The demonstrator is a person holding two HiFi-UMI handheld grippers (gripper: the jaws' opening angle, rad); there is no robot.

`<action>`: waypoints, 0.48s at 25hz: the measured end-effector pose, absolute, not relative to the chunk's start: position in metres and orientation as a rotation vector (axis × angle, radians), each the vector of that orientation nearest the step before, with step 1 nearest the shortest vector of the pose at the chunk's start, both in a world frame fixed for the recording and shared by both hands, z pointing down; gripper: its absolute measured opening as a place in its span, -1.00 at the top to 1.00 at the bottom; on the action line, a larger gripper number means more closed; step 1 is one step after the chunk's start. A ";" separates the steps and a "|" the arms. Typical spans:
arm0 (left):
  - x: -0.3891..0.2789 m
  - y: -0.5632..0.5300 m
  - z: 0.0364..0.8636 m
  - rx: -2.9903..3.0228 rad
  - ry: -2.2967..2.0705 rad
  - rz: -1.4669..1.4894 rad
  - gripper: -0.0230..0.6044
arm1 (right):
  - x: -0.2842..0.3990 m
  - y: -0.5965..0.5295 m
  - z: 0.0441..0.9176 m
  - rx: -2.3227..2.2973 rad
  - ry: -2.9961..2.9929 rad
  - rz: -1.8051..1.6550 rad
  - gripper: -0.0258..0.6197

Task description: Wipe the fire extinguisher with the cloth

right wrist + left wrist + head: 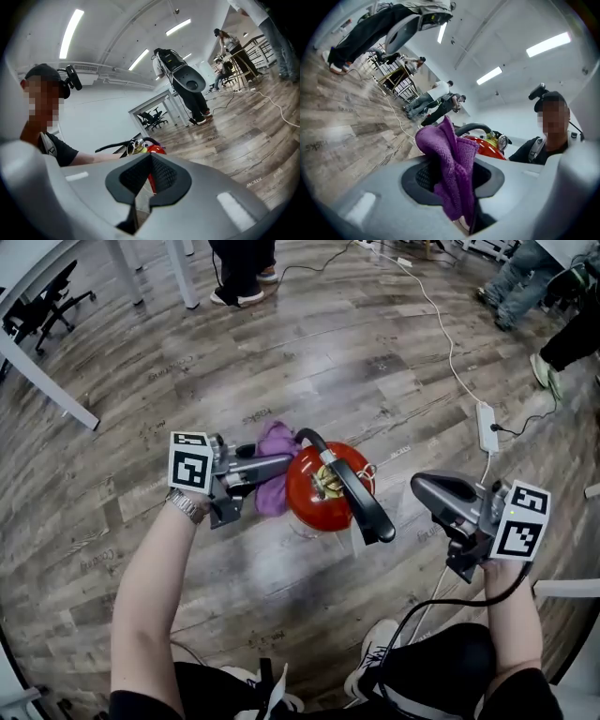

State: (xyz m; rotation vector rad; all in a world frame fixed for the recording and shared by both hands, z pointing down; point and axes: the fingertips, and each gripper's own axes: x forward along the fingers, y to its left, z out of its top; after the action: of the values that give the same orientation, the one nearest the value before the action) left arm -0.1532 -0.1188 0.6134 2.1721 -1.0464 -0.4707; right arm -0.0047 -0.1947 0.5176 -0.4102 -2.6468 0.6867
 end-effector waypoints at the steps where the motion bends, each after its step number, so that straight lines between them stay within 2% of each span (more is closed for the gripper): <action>1: -0.154 -0.118 0.622 2.155 -1.055 -0.513 0.54 | -0.005 -0.194 0.522 -0.415 -2.640 0.686 0.91; 7: -0.155 -0.109 0.694 1.976 -1.173 -0.728 0.54 | -0.008 -0.192 0.538 -0.432 -2.603 0.717 0.91; 12: -0.157 -0.100 0.789 1.764 -1.393 -0.689 0.55 | -0.014 -0.201 0.551 -0.396 -2.591 0.752 0.91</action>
State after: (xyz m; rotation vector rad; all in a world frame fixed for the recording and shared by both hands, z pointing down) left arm -0.1571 -0.0998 0.7887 1.7639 -1.3935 -0.6891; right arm -0.0145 -0.2011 0.5506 -0.3956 -2.5915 0.7523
